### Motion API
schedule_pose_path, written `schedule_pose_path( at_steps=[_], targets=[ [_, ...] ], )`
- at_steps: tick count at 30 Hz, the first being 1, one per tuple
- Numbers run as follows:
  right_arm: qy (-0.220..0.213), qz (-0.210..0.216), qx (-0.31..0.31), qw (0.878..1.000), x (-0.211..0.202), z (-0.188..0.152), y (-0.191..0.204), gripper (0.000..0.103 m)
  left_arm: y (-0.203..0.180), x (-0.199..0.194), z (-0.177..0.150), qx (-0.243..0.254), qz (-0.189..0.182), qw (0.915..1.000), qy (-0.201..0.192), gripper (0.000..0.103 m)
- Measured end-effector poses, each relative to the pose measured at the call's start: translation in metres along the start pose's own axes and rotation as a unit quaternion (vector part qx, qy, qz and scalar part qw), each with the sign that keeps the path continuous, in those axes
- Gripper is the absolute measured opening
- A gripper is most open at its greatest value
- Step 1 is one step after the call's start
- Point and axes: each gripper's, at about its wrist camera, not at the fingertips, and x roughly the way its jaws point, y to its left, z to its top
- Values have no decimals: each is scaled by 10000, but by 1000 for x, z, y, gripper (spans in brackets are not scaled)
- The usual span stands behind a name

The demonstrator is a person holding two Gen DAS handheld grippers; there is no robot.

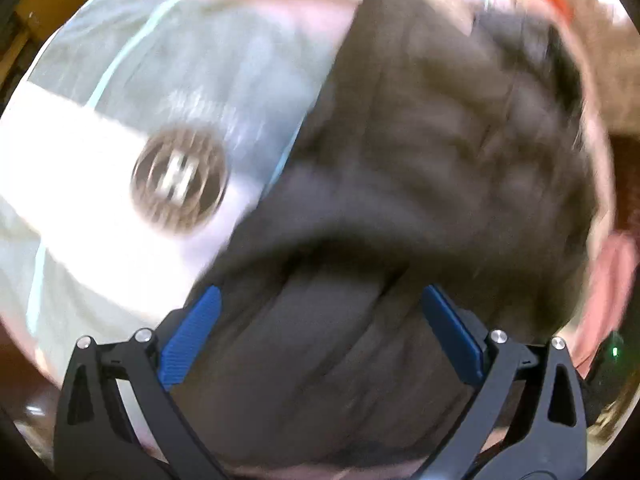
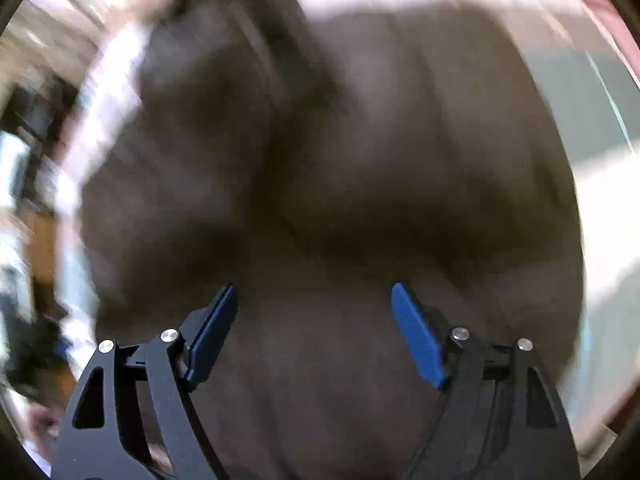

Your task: Fold large clothes

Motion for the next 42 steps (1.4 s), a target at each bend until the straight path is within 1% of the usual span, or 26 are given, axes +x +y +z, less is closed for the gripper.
schedule_pose_path(
  at_steps=[1,3,5,6,8,9,10,11,13,14,15,16,18,20,21,23,26,28,30,32,33,35,36,38,41,42],
  targets=[
    [499,-140,-53,9986,20,-24,-14,79,2,11,-12,155,305,9992,223,101],
    [716,-203,-163,9971,27,-51,-25,79,11,31,-36,341,692,9950,635,101],
    [933,-312,-115,9951,24,-72,-39,79,27,36,-50,127,687,9944,795,101],
    [1014,-146,52,9947,18,-79,-46,79,32,36,-52,-8,614,9946,842,101],
    [565,277,310,9975,-8,-79,-56,79,39,29,-55,-202,567,9947,829,101],
    [284,335,356,9984,-20,-78,-61,79,37,20,-56,-182,571,9957,699,101],
    [-133,103,413,9990,-36,-72,-69,80,34,13,-59,-60,672,9960,580,101],
    [-238,-160,482,9984,-40,-67,-76,80,29,10,-60,111,858,9949,520,101],
    [69,-460,643,9968,-26,-58,-92,80,20,19,-67,515,1340,9873,688,101],
    [393,-626,722,9946,-9,-59,-104,80,18,28,-67,548,1508,9832,869,101],
    [668,-812,742,9917,7,-64,-116,80,22,34,-70,476,1547,9819,987,101],
    [760,-776,775,9911,14,-69,-122,80,28,38,-71,352,1529,9819,1057,101],
    [767,-565,920,9912,16,-80,-134,80,41,39,-72,62,1433,9835,1101,101],
    [690,-589,920,9916,6,-82,-132,80,43,29,-70,-1,1490,9833,1043,101],
    [607,-569,955,9919,-1,-82,-133,81,43,23,-69,10,1522,9835,978,101],
    [215,-169,959,9950,-27,-85,-129,81,34,3,-65,85,1423,9872,713,101],
    [-312,159,694,9970,-55,-67,-108,81,-2,-34,-44,419,968,9943,122,101],
    [-707,405,521,9953,-69,-36,-86,81,-31,-53,-26,705,764,9941,-293,101],
    [-1020,575,395,9923,-77,3,-60,81,-62,-61,-3,924,665,9917,-598,101],
    [-1462,874,229,9851,-87,58,-25,81,-98,-61,23,977,457,9906,-837,101],
    [-1542,835,137,9844,-94,76,-10,81,-132,-53,31,1020,448,9886,-1017,101],
    [-1793,702,10,9813,-95,116,34,79,-171,-43,64,1036,587,9861,-1161,101],
    [-1798,904,-58,9795,-92,136,52,74,-185,-41,73,1003,579,9865,-1162,101],
    [-1611,1033,-298,9811,-82,152,79,69,-205,-27,86,935,524,9873,-1168,101],
    [-1441,428,-703,9861,-64,174,92,69,-228,-7,118,1014,838,9855,-1071,101],
    [-1369,318,-683,9877,-56,171,87,69,-229,1,129,1062,1103,9830,-1016,101]
  ],
)
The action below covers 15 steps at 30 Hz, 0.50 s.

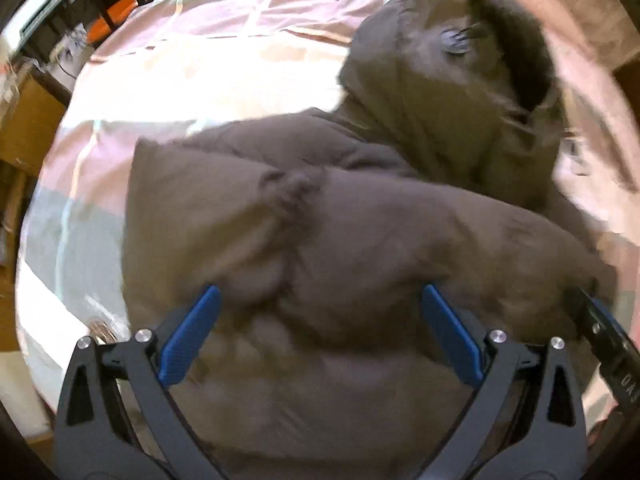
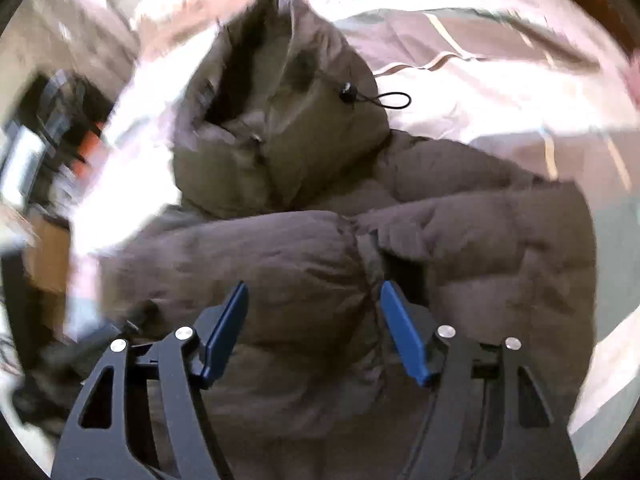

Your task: Fold large clothes

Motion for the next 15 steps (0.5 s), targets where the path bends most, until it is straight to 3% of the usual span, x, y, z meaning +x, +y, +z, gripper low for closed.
schedule_pose_path(
  at_steps=[2,3,6,7,10,13,15],
  targets=[
    [159,-502,302,9982,20,9,-30,69,2,25,-7,45,280,9994,172,101],
    [168,-524,460,9974,23,8,-44,74,14,37,-5,3,337,9991,261,101],
    [354,10,898,9953,27,4,-85,77,46,51,-2,-196,395,9982,397,101],
    [289,54,918,9953,20,3,-87,77,52,48,-4,-330,323,9980,429,101],
    [-610,430,709,9947,-25,6,-74,77,57,20,-11,-590,54,9982,126,101],
    [-889,-178,350,9953,-43,17,-67,77,20,-2,-15,-236,-366,9990,-83,101],
    [-686,-539,807,9929,-31,26,-95,77,-14,-7,-14,145,-500,9985,-167,101]
  ],
)
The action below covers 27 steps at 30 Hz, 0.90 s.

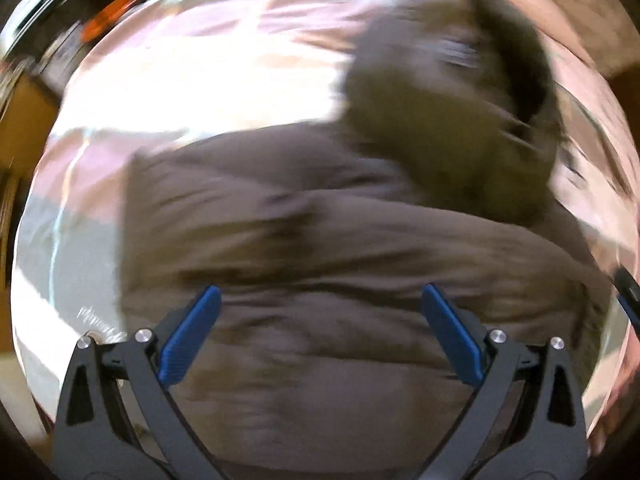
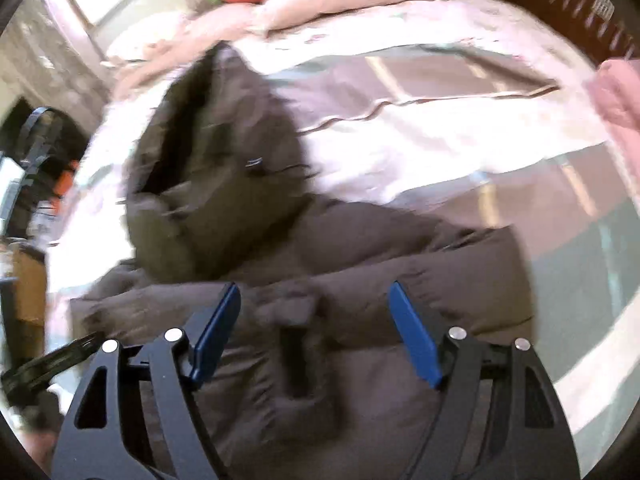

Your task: Fold large clothes

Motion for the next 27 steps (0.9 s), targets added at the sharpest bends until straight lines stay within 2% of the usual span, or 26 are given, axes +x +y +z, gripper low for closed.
schedule_pose_path(
  at_steps=[2,4,7,9,12,14,15,17,18,21,23,25,27],
  targets=[
    [150,-182,643,9977,13,3,-33,77,-30,0,3,316,-75,9995,-53,101],
    [222,-365,927,9948,19,-2,-60,77,-58,12,-2,601,-30,9982,50,101],
    [627,-583,697,9939,48,-9,-79,77,-71,42,-9,675,110,9965,472,101],
    [852,-663,472,9930,72,-15,-78,78,-71,58,-11,670,168,9952,686,101],
    [996,-701,198,9924,95,-20,-77,83,-73,75,-2,749,158,9934,849,101],
    [914,-645,344,9931,84,-16,-81,82,-69,71,2,666,65,9937,894,101],
    [731,-496,475,9950,70,-16,-83,81,-61,60,7,583,-20,9948,836,101],
    [310,-63,586,9978,32,-22,-84,81,-48,37,5,503,-108,9970,571,101],
    [203,6,557,9982,17,-28,-83,81,-38,23,-2,485,-70,9979,415,101],
    [24,-109,468,9988,-19,-55,-85,81,-12,4,-25,355,154,9989,266,101],
    [232,-250,395,9986,-20,-81,-87,81,1,-3,-51,137,243,9991,322,101],
    [622,-455,334,9965,3,-99,-91,81,19,16,-70,-41,373,9975,593,101],
    [860,-384,373,9949,25,-105,-98,81,24,33,-79,-114,425,9955,835,101]
  ],
)
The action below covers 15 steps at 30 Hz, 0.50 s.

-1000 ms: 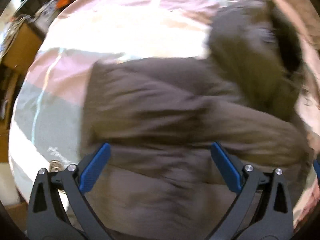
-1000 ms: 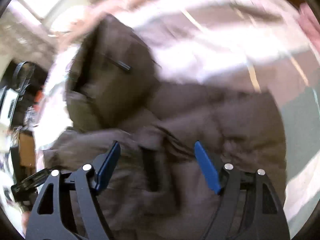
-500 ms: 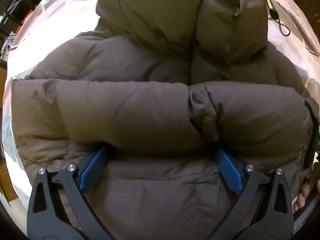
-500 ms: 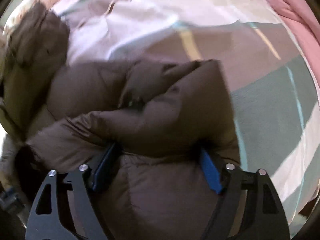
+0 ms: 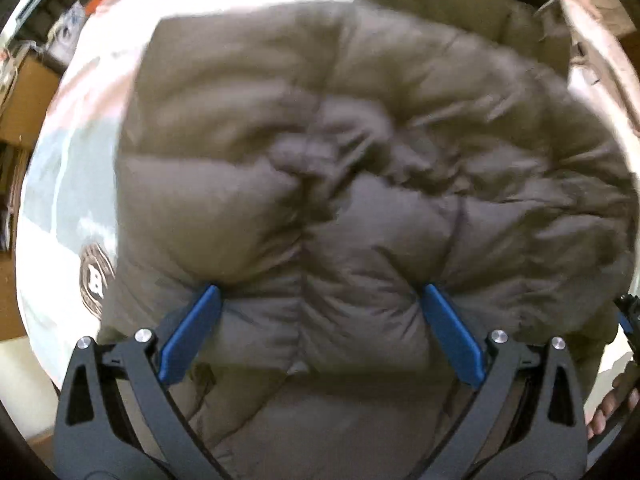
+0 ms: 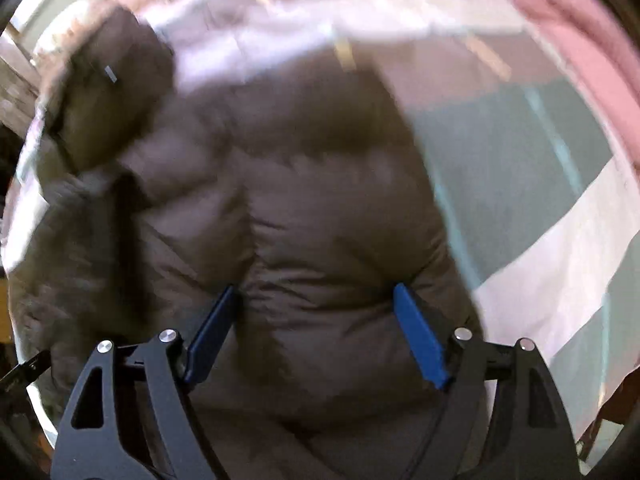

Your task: Fold large clothes

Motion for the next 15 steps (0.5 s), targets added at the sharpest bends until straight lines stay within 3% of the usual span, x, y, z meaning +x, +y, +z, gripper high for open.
schedule_pose_path(
  at_steps=[3,6,8,11,13,15],
  targets=[
    [-52,56,181,9998,-14,13,1,81,0,-7,3,-18,-144,9999,-62,101],
    [-603,553,366,9960,-55,38,13,82,9,-28,6,-38,-379,9990,-252,101],
    [-725,910,237,9929,-68,65,35,82,20,-37,13,-176,-458,9986,-193,101],
    [-812,1520,-230,9848,-73,129,97,84,47,-61,23,-506,-862,9947,-225,101],
    [-943,1397,-585,9839,-72,167,137,86,60,-74,23,-643,-1051,9919,-297,101],
    [-1152,933,-1239,9812,-68,211,193,87,72,-79,24,-621,-1080,9918,-297,101]
  ],
)
